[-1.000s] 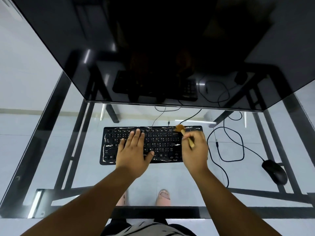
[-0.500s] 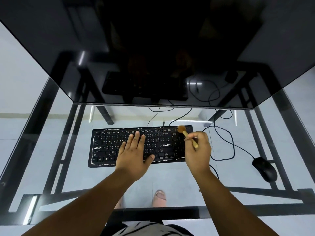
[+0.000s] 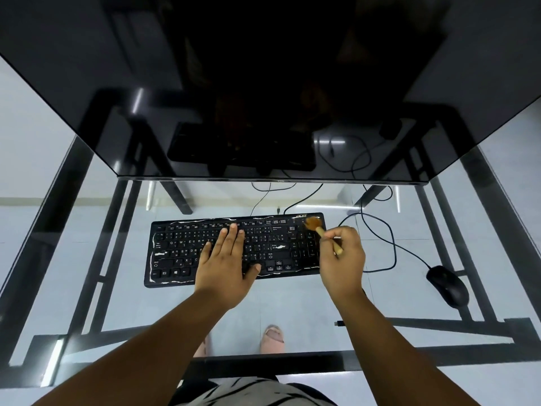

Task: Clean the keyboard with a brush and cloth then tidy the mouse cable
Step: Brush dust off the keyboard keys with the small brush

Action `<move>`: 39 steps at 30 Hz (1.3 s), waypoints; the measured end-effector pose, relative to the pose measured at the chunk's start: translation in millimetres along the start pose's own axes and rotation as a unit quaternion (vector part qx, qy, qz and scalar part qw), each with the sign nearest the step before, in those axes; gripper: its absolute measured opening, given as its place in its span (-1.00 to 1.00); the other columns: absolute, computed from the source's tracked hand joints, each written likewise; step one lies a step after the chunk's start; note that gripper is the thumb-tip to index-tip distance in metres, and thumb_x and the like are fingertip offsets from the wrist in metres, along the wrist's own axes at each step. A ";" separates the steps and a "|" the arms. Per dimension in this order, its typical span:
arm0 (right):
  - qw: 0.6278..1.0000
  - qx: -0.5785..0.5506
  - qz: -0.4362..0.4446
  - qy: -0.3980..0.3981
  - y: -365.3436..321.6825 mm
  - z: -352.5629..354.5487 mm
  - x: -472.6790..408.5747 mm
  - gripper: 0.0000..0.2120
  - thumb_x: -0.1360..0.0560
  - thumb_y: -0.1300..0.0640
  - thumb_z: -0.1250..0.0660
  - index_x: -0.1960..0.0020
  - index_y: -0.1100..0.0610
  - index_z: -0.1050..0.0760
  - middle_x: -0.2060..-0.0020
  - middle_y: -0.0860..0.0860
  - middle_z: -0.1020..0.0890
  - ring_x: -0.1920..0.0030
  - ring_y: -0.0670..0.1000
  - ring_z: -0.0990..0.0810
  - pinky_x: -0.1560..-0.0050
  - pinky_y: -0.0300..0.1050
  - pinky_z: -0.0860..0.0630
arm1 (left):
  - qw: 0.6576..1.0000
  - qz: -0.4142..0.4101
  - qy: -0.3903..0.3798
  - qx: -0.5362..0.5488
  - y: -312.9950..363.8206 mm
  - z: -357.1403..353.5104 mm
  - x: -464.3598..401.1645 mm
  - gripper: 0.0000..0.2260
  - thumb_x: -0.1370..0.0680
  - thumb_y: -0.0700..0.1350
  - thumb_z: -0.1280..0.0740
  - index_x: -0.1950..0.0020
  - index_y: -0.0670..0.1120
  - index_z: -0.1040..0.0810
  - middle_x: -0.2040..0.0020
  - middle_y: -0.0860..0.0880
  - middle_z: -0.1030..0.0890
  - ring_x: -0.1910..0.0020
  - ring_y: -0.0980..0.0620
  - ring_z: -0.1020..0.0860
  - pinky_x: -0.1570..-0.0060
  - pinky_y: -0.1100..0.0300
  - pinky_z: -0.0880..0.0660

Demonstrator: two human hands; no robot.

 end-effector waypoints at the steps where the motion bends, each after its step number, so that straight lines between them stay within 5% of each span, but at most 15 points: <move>1: 1.000 -0.017 -0.012 -0.006 2.3 0.1 0.1 -0.80 -0.47 0.36 -0.27 0.17 0.07 -0.48 0.26 0.13 -0.59 0.12 -0.06 -0.66 0.30 -0.12 -0.47 | 1.000 -0.001 -0.003 0.002 0.5 -0.6 0.3 -0.29 -0.56 0.31 0.01 -0.59 -0.03 0.11 -0.59 0.04 0.18 -0.56 0.05 0.19 -0.52 -0.01 0.13; 4: 0.997 -0.017 -0.022 -0.072 3.9 -3.5 3.8 -0.80 -0.46 0.34 -0.27 0.18 0.05 -0.51 0.22 0.03 -0.62 0.14 0.10 -0.68 0.24 0.02 -0.54 | 1.000 -0.002 -0.009 0.004 0.6 -1.7 1.1 -0.29 -0.56 0.31 0.00 -0.59 -0.02 0.10 -0.59 0.04 0.19 -0.56 0.06 0.19 -0.52 -0.01 0.12; 8: 1.000 0.006 -0.007 -0.013 4.8 6.8 2.9 -0.79 -0.48 0.33 -0.24 0.16 0.03 -0.46 0.22 0.11 -0.57 0.17 -0.14 -0.62 0.33 -0.15 -0.42 | 1.000 0.001 -0.006 0.005 0.8 -1.3 1.6 -0.29 -0.57 0.31 0.00 -0.59 -0.02 0.09 -0.59 0.05 0.18 -0.56 0.06 0.18 -0.52 -0.01 0.11; 12: 0.997 0.015 0.006 -0.072 3.5 2.2 3.3 -0.85 -0.45 0.29 -0.25 0.16 0.07 -0.51 0.19 0.04 -0.63 0.18 -0.13 -0.60 0.27 -0.19 -0.47 | 1.000 0.003 -0.006 0.000 1.6 -2.3 1.4 -0.29 -0.57 0.31 -0.01 -0.59 -0.04 0.09 -0.59 0.04 0.18 -0.56 0.05 0.18 -0.52 -0.02 0.11; 15: 0.999 0.038 0.003 -0.002 3.7 9.1 1.3 -0.85 -0.47 0.36 -0.25 0.13 0.13 -0.49 0.19 0.06 -0.58 0.22 -0.19 -0.56 0.29 -0.24 -0.40 | 1.000 0.007 -0.001 0.004 3.0 -2.6 1.6 -0.29 -0.57 0.30 -0.01 -0.59 -0.04 0.09 -0.59 0.04 0.18 -0.56 0.05 0.18 -0.52 -0.02 0.11; 19: 0.997 0.028 -0.001 -0.065 5.8 2.9 0.6 -0.84 -0.46 0.27 -0.24 0.16 0.03 -0.49 0.22 0.06 -0.62 0.17 -0.10 -0.62 0.29 -0.17 -0.46 | 1.000 0.013 -0.001 0.002 4.1 -3.1 2.4 -0.29 -0.57 0.31 -0.01 -0.59 -0.03 0.11 -0.59 0.04 0.20 -0.56 0.05 0.19 -0.52 -0.02 0.12; 23: 0.999 0.039 0.013 0.005 2.8 12.7 -1.3 -0.84 -0.48 0.34 -0.25 0.13 0.10 -0.48 0.17 0.04 -0.59 0.21 -0.14 -0.57 0.30 -0.24 -0.41 | 1.000 0.018 0.003 0.004 5.5 -3.5 2.7 -0.29 -0.57 0.30 -0.01 -0.59 -0.03 0.10 -0.59 0.04 0.19 -0.56 0.05 0.19 -0.52 -0.02 0.11; 27: 0.996 0.021 0.028 -0.087 2.1 2.9 -0.1 -0.86 -0.45 0.29 -0.27 0.16 0.07 -0.50 0.20 0.02 -0.62 0.23 -0.06 -0.61 0.30 -0.15 -0.47 | 1.000 0.016 0.004 0.013 4.4 -3.0 2.8 -0.29 -0.57 0.31 -0.01 -0.59 -0.03 0.09 -0.59 0.04 0.17 -0.56 0.06 0.18 -0.52 -0.03 0.12; 30: 0.997 0.057 0.046 -0.002 -2.0 9.8 0.5 -0.84 -0.46 0.35 -0.30 0.14 0.10 -0.48 0.15 0.01 -0.56 0.18 -0.18 -0.55 0.23 -0.25 -0.43 | 1.000 0.014 -0.001 0.009 -0.2 -1.5 4.9 -0.29 -0.57 0.31 0.01 -0.59 -0.03 0.10 -0.59 0.04 0.18 -0.56 0.07 0.19 -0.52 -0.03 0.15; 35: 0.999 0.027 0.036 0.014 -7.2 -0.4 3.0 -0.82 -0.45 0.21 -0.40 0.07 0.00 -0.43 0.13 0.02 -0.59 0.15 0.07 -0.61 0.23 0.08 -0.57 | 1.000 0.012 0.016 0.024 -17.8 5.9 11.2 -0.29 -0.57 0.30 -0.02 -0.59 -0.03 0.08 -0.59 0.05 0.16 -0.56 0.07 0.17 -0.51 -0.02 0.16; 39: 0.998 -0.059 0.003 0.002 -34.5 -34.7 21.4 -0.83 -0.46 0.20 -0.42 0.13 -0.01 -0.46 0.25 0.07 -0.64 0.28 0.16 -0.60 0.34 0.11 -0.53 | 0.999 0.019 0.030 0.031 -47.4 13.9 16.5 -0.29 -0.57 0.30 -0.01 -0.59 -0.03 0.08 -0.60 0.05 0.13 -0.56 0.08 0.16 -0.51 0.00 0.18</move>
Point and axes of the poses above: each hand's wrist, its own x-axis away from the middle knuckle, its own z-axis out of the back of the hand, y = z × x, the point moved 4 cm from there along -x, towards the middle knuckle
